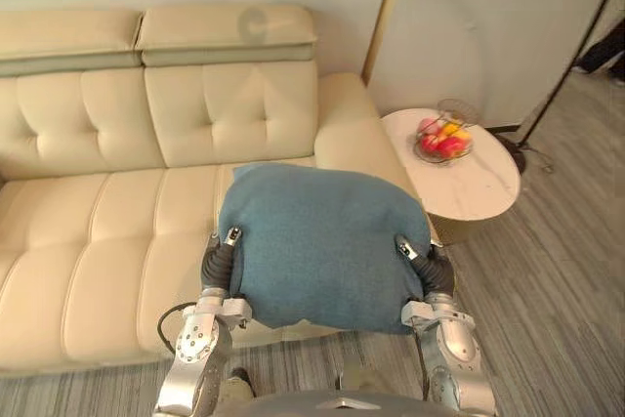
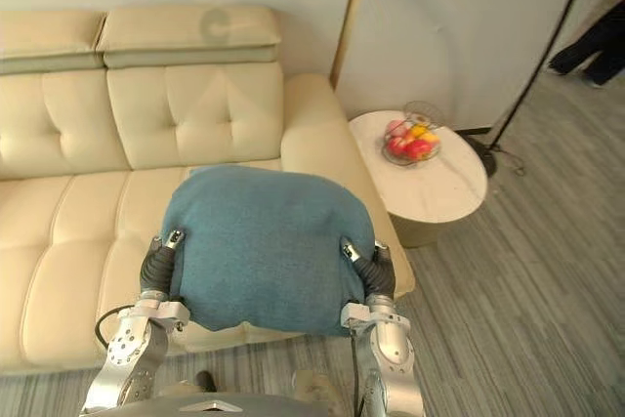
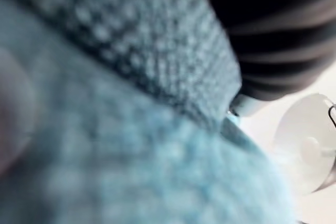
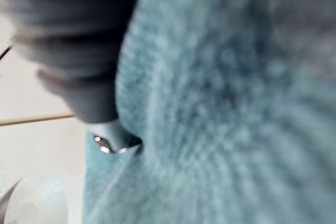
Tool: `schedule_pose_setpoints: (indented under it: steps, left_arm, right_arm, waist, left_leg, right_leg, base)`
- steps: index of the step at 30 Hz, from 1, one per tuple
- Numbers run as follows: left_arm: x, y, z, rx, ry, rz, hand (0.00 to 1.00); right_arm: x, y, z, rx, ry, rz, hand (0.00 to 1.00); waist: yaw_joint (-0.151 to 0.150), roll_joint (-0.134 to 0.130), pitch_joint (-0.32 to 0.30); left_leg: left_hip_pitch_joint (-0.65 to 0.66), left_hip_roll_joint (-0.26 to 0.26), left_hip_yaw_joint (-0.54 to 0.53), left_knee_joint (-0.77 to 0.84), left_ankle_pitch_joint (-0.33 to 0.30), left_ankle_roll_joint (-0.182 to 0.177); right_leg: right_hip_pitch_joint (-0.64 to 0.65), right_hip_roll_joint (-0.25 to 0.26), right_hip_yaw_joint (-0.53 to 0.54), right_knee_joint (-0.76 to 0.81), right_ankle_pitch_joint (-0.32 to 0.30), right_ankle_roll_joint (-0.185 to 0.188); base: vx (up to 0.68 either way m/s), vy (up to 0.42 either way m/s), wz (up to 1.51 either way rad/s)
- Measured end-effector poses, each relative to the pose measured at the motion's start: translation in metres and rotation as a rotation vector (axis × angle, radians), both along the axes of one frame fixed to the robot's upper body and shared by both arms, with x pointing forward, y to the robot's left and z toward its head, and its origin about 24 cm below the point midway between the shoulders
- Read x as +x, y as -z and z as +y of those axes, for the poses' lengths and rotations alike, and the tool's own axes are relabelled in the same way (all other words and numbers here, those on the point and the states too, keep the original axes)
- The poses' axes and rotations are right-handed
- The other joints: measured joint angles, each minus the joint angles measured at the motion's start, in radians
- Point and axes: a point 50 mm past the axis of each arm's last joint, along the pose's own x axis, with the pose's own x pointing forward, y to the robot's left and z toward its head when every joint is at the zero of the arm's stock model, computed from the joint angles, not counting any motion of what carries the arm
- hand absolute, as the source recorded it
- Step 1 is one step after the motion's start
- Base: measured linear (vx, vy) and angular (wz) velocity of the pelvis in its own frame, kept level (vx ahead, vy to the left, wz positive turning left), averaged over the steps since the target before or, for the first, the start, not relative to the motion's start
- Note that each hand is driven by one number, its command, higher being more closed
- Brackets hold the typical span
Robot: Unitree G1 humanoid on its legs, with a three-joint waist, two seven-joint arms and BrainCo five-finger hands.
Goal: Pick up cushions and gather them together orderly.
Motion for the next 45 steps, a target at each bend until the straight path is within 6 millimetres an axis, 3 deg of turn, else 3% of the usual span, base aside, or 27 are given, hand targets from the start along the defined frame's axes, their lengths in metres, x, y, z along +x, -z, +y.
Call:
schedule_pose_setpoints:
  steps: [2, 3, 4, 5, 6, 8, 11, 14, 18, 24, 30, 35, 37, 39, 41, 42, 45]
  left_arm:
    - [0.001, -0.001, 0.001, 0.005, -0.002, -0.005, 1.00]
    - [0.002, -0.003, 0.003, 0.013, -0.010, -0.016, 1.00]
    - [0.003, -0.004, 0.003, 0.013, -0.011, -0.020, 1.00]
    - [0.005, -0.005, 0.004, 0.016, -0.014, -0.029, 1.00]
    - [0.006, -0.006, 0.003, 0.016, -0.015, -0.033, 1.00]
    - [0.005, -0.004, -0.001, -0.001, -0.015, -0.021, 1.00]
    - [0.005, -0.005, -0.004, -0.022, -0.024, -0.021, 1.00]
    - [0.006, -0.011, -0.003, -0.025, -0.028, -0.049, 1.00]
    - [0.006, -0.015, -0.001, -0.027, -0.034, -0.069, 1.00]
    - [0.006, -0.014, 0.001, -0.013, -0.030, -0.067, 1.00]
    - [0.029, -0.027, 0.010, 0.073, -0.083, -0.128, 1.00]
    - [0.063, -0.046, 0.023, 0.127, -0.198, -0.194, 1.00]
    - [0.082, -0.062, 0.028, 0.145, -0.250, -0.245, 1.00]
    - [0.093, -0.074, 0.029, 0.147, -0.283, -0.280, 1.00]
    - [0.114, -0.095, 0.029, 0.162, -0.317, -0.339, 1.00]
    - [0.118, -0.100, 0.030, 0.170, -0.323, -0.351, 1.00]
    - [0.141, -0.140, 0.030, 0.196, -0.357, -0.453, 1.00]
  right_arm:
    - [0.000, 0.001, 0.001, 0.002, -0.005, 0.005, 1.00]
    - [0.002, -0.001, 0.003, 0.004, -0.011, -0.005, 1.00]
    - [0.004, -0.002, 0.003, 0.003, -0.014, -0.012, 1.00]
    - [0.006, -0.004, 0.003, 0.003, -0.016, -0.022, 1.00]
    - [0.006, -0.006, 0.004, 0.005, -0.016, -0.029, 1.00]
    - [0.004, -0.005, -0.002, -0.017, -0.018, -0.020, 1.00]
    - [0.004, -0.005, -0.002, -0.011, -0.021, -0.011, 1.00]
    - [0.005, -0.016, -0.001, -0.007, -0.024, -0.059, 1.00]
    - [0.006, -0.028, 0.000, -0.007, -0.027, -0.112, 1.00]
    - [0.004, -0.027, 0.002, 0.004, -0.025, -0.107, 1.00]
    - [0.037, -0.039, 0.016, 0.014, -0.079, -0.176, 1.00]
    - [0.070, -0.071, 0.040, 0.045, -0.103, -0.302, 1.00]
    - [0.089, -0.101, 0.050, 0.048, -0.100, -0.420, 1.00]
    - [0.100, -0.118, 0.055, 0.029, -0.089, -0.476, 1.00]
    - [0.111, -0.144, 0.062, 0.003, -0.054, -0.557, 1.00]
    - [0.112, -0.149, 0.063, -0.001, -0.047, -0.572, 1.00]
    - [0.120, -0.186, 0.069, -0.018, 0.011, -0.689, 1.00]
  waist:
    - [-0.008, 0.012, 0.006]
    - [-0.004, 0.009, 0.004]
    - [-0.001, 0.009, 0.004]
    - [-0.001, 0.005, 0.000]
    - [-0.004, -0.020, -0.013]
    - [-0.010, 0.013, -0.008]
    - [0.020, 0.061, -0.022]
    - [0.033, 0.073, -0.032]
    - [0.034, 0.051, -0.040]
    - [0.035, 0.045, -0.043]
    - [0.033, 0.044, -0.050]
    - [0.032, 0.053, -0.044]
    - [0.043, 0.072, -0.027]
    - [0.050, 0.089, -0.015]
    - [0.064, 0.110, 0.020]
    - [0.067, 0.110, 0.024]
    - [0.071, 0.110, 0.051]
  left_leg:
    - [0.004, -0.007, -0.013, -0.001, -0.008, 0.027]
    - [-0.004, -0.007, -0.022, -0.002, -0.005, 0.032]
    - [-0.014, -0.007, -0.030, -0.002, -0.002, 0.036]
    - [-0.035, -0.013, -0.047, -0.001, -0.001, 0.034]
    - [-0.056, -0.041, -0.082, 0.007, 0.009, 0.016]
    - [-0.052, -0.044, -0.117, 0.005, 0.017, 0.005]
    - [-0.071, -0.006, -0.138, 0.037, 0.021, -0.013]
    - [-0.076, 0.008, -0.152, 0.031, 0.019, -0.016]
    - [-0.102, 0.002, -0.155, 0.021, 0.019, -0.015]
    - [-0.118, -0.031, -0.177, -0.011, 0.023, 0.005]
    - [-0.153, -0.054, -0.182, -0.110, 0.105, 0.006]
    - [-0.223, -0.058, -0.201, -0.143, 0.157, 0.004]
    - [-0.276, -0.060, -0.215, -0.162, 0.195, 0.001]
    - [-0.306, -0.063, -0.226, -0.175, 0.215, -0.001]
    - [-0.348, -0.067, -0.239, -0.185, 0.232, -0.016]
    - [-0.358, -0.067, -0.240, -0.187, 0.234, -0.018]
    - [-0.439, -0.066, -0.252, -0.195, 0.260, -0.040]
  right_leg:
    - [-0.018, 0.001, -0.020, 0.017, -0.083, 0.000]
    - [-0.015, 0.028, -0.055, -0.069, -0.156, -0.007]
    - [-0.010, 0.040, -0.065, -0.125, -0.169, -0.010]
    - [0.024, 0.073, -0.061, -0.262, -0.165, -0.023]
    - [0.047, 0.088, -0.047, -0.347, -0.121, -0.105]
    - [0.058, 0.078, -0.084, -0.353, -0.130, -0.102]
    - [0.092, 0.101, -0.125, -0.407, -0.097, -0.117]
    - [0.131, 0.116, -0.142, -0.482, -0.065, -0.119]
    - [0.142, 0.113, -0.141, -0.551, -0.024, -0.106]
    - [0.148, 0.090, -0.141, -0.593, -0.013, -0.093]
    - [0.072, 0.081, -0.144, -0.608, 0.012, -0.099]
    - [-0.011, 0.080, -0.156, -0.594, 0.028, -0.104]
    - [-0.089, 0.079, -0.171, -0.547, 0.025, -0.106]
    - [-0.135, 0.076, -0.176, -0.517, 0.019, -0.105]
    - [-0.209, 0.060, -0.189, -0.439, -0.009, -0.105]
    - [-0.225, 0.059, -0.190, -0.424, -0.013, -0.106]
    - [-0.340, 0.051, -0.200, -0.346, -0.031, -0.117]
  base:
    - [-0.07, 0.028, 0.17]
    - [-0.03, -0.043, 0.17]
    - [0.00, -0.096, 0.32]
    - [0.03, -0.124, 0.55]
    - [0.04, -0.131, 0.69]
    - [0.09, -0.080, 0.58]
    - [0.11, -0.055, 0.20]
    - [0.13, -0.026, 0.12]
    - [0.07, 0.041, 0.01]
    - [0.02, 0.072, 0.14]
    - [-0.01, 0.002, 0.03]
    - [-0.07, -0.017, 0.11]
    - [-0.15, -0.037, 0.20]
    - [-0.13, -0.028, 0.19]
    - [-0.15, -0.026, 0.28]
    - [-0.14, -0.057, 0.24]
    - [-0.13, -0.108, 0.21]
